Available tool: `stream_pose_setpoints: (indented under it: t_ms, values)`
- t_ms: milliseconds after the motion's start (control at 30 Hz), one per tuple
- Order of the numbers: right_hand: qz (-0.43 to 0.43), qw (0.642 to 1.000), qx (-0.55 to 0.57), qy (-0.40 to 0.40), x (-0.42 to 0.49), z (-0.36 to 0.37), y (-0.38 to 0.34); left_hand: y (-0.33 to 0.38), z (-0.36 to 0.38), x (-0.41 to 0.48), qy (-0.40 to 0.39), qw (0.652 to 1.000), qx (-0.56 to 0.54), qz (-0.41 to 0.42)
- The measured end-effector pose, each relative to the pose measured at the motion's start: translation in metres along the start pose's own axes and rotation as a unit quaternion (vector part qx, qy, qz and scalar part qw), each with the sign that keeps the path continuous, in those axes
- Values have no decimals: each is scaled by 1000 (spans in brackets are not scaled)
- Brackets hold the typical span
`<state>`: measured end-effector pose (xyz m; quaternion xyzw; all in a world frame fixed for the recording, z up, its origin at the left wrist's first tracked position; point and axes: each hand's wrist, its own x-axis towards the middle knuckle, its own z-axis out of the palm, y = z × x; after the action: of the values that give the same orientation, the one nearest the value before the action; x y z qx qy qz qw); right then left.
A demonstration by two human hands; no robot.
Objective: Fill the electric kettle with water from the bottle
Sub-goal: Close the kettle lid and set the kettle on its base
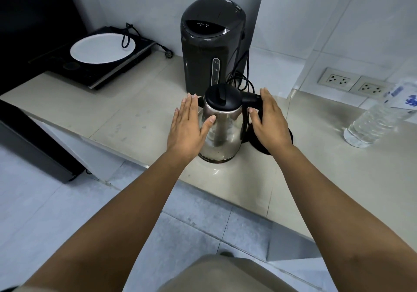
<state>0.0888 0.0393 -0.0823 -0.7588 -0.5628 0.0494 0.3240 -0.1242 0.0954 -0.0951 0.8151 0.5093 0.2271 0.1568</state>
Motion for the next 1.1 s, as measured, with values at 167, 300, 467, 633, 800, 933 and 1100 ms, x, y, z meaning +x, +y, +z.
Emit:
stream_pose_setpoints:
  t_ms: [167, 300, 467, 633, 800, 933, 1100]
  values:
    - [51, 998, 23, 12, 1, 3, 2, 3, 4, -1, 11, 1000, -4, -5]
    - [92, 995, 44, 21, 2, 6, 5, 3, 7, -1, 19, 1000, -10, -7]
    - [148, 986, 73, 20, 7, 13, 11, 4, 10, -2, 23, 999, -20, -12]
    - [204, 976, 80, 8, 6, 13, 12, 7, 10, -2, 28, 999, -28, -12]
    - [204, 975, 77, 46, -13, 10, 10, 10, 7, -8, 35, 998, -49, 4]
    - [211, 968, 102, 92, -23, -13, 6, 29, -3, -9, 56, 996, -60, 47]
    - [208, 961, 102, 150, -27, -53, 8, 62, -13, 0, 63, 990, -91, 88]
